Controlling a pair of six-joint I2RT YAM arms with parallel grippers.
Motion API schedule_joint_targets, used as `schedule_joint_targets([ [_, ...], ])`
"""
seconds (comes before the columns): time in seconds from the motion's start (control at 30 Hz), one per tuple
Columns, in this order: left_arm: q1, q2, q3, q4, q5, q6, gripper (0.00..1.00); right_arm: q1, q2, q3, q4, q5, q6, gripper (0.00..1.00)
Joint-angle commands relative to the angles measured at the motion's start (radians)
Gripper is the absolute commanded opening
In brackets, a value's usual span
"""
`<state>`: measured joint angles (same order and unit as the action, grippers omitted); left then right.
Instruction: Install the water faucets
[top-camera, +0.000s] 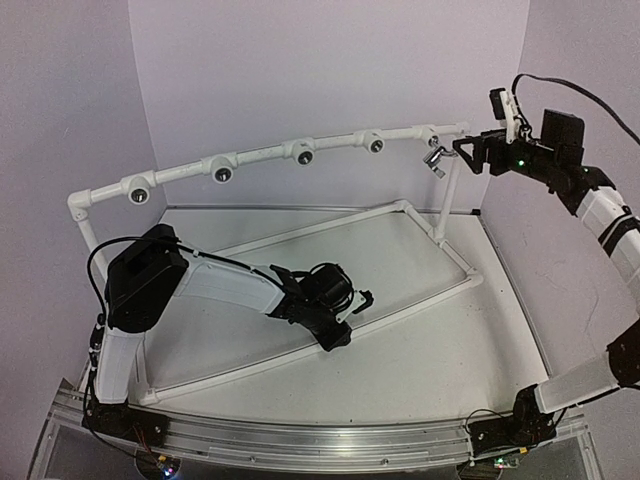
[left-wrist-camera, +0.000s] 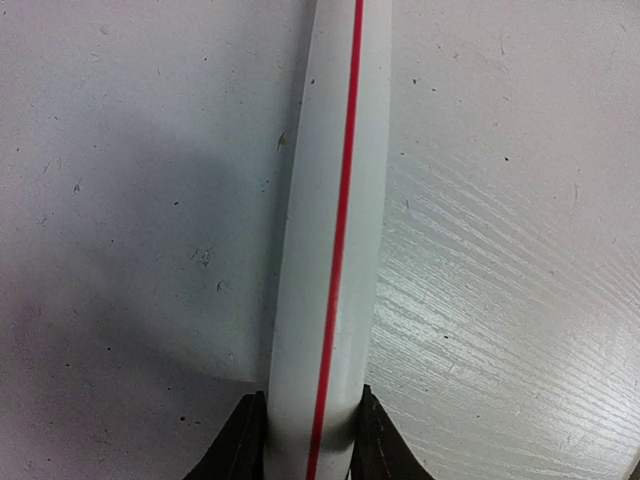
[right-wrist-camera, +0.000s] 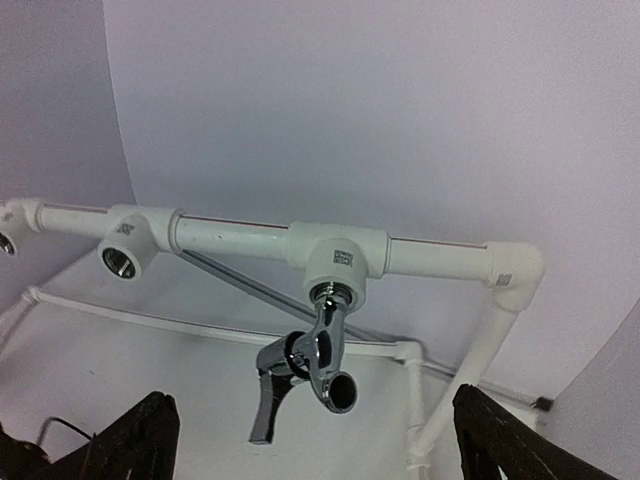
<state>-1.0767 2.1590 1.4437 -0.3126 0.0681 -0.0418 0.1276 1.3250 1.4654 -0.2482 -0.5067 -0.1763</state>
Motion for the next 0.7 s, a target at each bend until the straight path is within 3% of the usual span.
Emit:
schedule_joint_targets([
  [0.0, 0.009, 0.112, -0.095, -0.219, 0.022, -0.087, 0.00, 0.028, -0.013, 0.037, -0.039, 0.065, -0.452, 0.95],
  [0.17, 0.011, 0.124, -0.084, -0.215, 0.024, -0.092, 0.00, 0.120, 0.038, 0.103, -0.081, 0.188, -0.615, 0.98],
  [0.3, 0.011, 0.127, -0.072, -0.215, 0.025, -0.095, 0.00, 0.170, 0.090, 0.138, -0.077, 0.269, -0.611, 0.98],
  [0.67, 0.015, 0.125, -0.069, -0.214, 0.025, -0.111, 0.00, 0.321, 0.256, 0.226, -0.032, 0.701, -0.574, 0.98],
])
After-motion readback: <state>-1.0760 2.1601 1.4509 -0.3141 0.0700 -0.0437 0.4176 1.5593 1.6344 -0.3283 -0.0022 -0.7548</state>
